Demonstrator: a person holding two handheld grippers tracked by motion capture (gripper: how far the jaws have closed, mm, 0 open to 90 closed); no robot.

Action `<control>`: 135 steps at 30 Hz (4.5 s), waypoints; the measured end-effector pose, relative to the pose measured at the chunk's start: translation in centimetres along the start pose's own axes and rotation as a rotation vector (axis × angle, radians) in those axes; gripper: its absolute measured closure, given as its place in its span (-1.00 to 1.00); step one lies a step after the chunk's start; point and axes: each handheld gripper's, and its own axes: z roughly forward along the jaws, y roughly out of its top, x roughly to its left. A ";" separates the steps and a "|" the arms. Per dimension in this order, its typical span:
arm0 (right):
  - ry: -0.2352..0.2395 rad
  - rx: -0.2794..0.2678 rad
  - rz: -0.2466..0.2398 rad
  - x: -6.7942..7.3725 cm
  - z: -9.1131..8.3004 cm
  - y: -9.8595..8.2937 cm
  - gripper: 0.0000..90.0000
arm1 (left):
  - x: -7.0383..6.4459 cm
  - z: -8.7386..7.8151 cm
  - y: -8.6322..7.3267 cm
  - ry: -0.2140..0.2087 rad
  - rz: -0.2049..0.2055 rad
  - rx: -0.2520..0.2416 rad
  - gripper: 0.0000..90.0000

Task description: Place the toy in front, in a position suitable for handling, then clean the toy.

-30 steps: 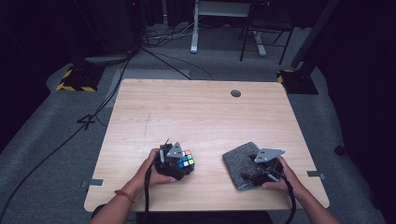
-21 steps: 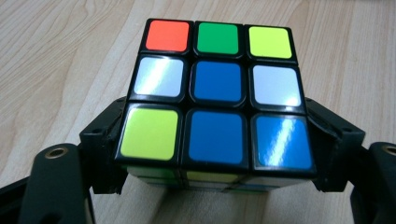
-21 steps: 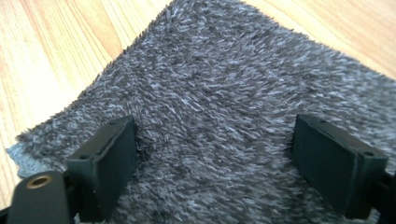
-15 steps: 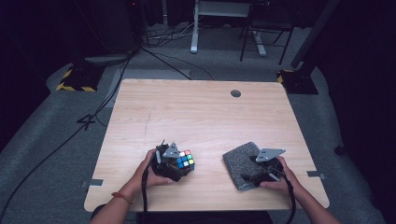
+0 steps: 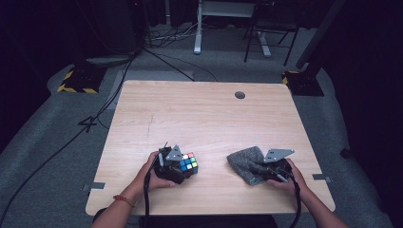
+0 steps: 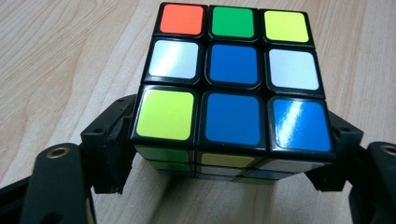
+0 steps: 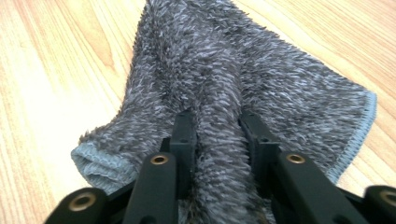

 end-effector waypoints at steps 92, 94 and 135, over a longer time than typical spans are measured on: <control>-0.027 -0.116 -0.239 5.7 -1.1 11.6 0.69 | -4.8 4.3 10.4 -0.004 0.267 0.081 -0.25; -0.035 -0.114 -0.248 6.0 -1.1 11.7 0.69 | -4.8 4.3 10.4 0.008 0.265 0.081 -0.25; -0.077 -0.130 -0.157 3.1 -1.2 10.2 0.68 | -3.5 2.9 10.4 0.049 0.236 0.046 -0.25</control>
